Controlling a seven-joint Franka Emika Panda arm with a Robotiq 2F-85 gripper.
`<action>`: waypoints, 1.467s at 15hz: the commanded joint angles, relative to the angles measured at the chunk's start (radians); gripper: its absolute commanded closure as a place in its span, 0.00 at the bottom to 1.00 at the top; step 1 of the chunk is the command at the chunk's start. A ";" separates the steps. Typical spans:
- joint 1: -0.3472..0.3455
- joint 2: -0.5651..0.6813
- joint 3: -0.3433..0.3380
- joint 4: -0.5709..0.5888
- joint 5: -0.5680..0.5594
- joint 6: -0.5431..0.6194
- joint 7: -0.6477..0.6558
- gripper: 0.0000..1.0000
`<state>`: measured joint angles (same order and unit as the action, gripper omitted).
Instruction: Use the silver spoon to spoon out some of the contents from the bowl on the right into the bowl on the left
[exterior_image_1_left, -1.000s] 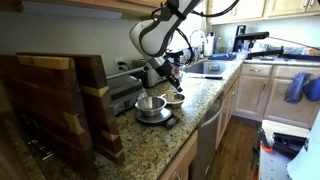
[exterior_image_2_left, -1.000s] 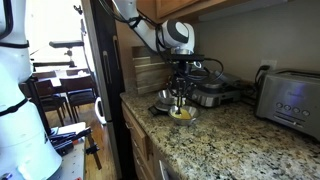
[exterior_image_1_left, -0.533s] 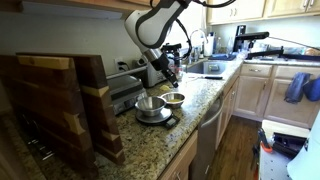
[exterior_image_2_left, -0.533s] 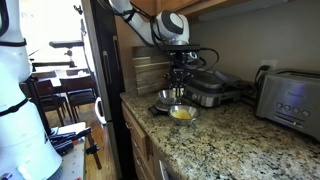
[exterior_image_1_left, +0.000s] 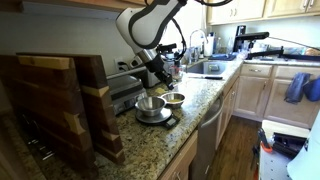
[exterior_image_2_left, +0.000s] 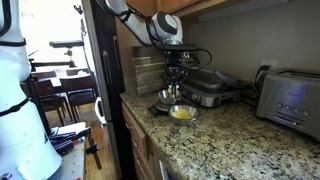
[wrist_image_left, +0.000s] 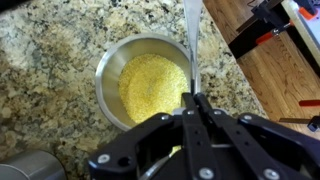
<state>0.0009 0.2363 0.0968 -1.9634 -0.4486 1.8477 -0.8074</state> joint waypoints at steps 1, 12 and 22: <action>0.019 -0.006 -0.002 -0.014 -0.018 -0.003 -0.052 0.97; 0.042 0.043 0.008 0.005 -0.043 0.018 -0.155 0.96; 0.076 0.022 0.019 -0.026 -0.089 0.163 -0.094 0.97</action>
<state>0.0603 0.2932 0.1267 -1.9429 -0.4907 1.9432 -0.9388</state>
